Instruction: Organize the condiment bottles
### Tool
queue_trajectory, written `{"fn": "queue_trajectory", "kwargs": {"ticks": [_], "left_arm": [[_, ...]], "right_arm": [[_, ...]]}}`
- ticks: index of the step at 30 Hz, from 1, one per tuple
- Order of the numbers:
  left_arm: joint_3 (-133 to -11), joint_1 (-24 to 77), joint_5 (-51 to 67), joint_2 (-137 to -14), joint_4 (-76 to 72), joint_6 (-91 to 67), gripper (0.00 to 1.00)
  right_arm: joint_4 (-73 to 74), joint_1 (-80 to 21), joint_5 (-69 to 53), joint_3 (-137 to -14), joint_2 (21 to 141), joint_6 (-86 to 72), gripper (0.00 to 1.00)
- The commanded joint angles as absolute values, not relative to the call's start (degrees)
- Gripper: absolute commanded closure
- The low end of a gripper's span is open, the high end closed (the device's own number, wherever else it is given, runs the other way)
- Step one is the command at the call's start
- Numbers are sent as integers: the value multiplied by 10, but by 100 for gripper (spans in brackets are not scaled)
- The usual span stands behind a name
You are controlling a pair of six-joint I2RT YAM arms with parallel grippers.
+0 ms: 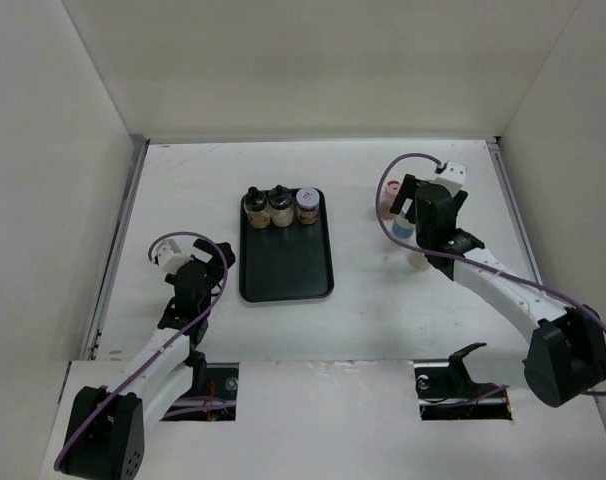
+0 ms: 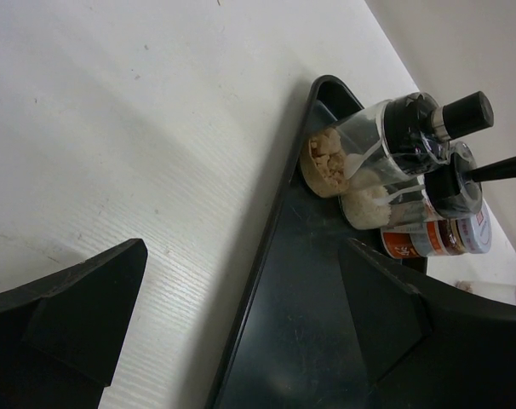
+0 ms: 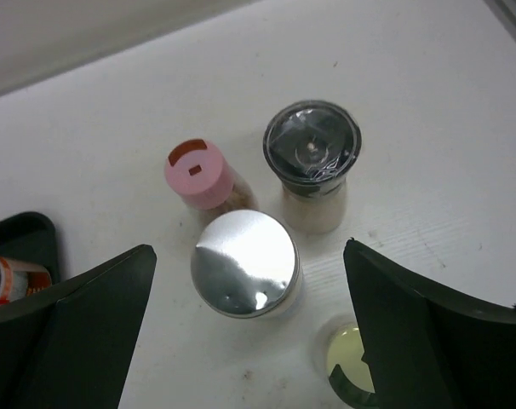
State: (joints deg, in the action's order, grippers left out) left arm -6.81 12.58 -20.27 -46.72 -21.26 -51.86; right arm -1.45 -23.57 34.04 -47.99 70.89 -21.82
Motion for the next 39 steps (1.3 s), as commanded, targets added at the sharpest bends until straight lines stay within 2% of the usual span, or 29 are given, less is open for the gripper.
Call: {"fn": "queue_trajectory", "kwargs": {"ticks": [1, 6, 9, 12, 13, 14, 17, 22, 26, 34, 39], "left_arm": [[-69, 131, -202, -469, -244, -518, 0], [-68, 131, -199, -464, -244, -516, 0], [-67, 130, -198, -466, -243, -517, 0], [-67, 130, -192, -465, -243, -518, 0], [-66, 130, -197, -465, -245, -518, 0], [-67, 130, -198, -468, -245, -517, 0], [-68, 128, -192, -470, -244, -519, 0], [-65, 125, -200, -461, -242, -519, 0], [-62, 123, -202, -448, -239, -519, 0], [-55, 104, -212, -428, -221, -534, 0], [-53, 98, -199, -419, -210, -538, 0]], "right_arm": [[-19, -232, 315, -490, 723, -204, 0], [-27, -226, 298, -510, 778, -207, 1], [-31, -220, 298, -514, 806, -215, 6], [-32, -218, 306, -521, 824, -217, 19], [-34, -221, 311, -521, 823, -218, 33], [-40, -221, 318, -519, 815, -219, 40], [-87, -239, 333, -504, 784, -204, 48], [-102, -313, 342, -504, 725, -178, 50], [-105, -400, 325, -529, 736, -179, 50], [-152, -543, 279, -684, 923, -171, 48], [-155, -576, 277, -811, 1051, -136, 47]]}}
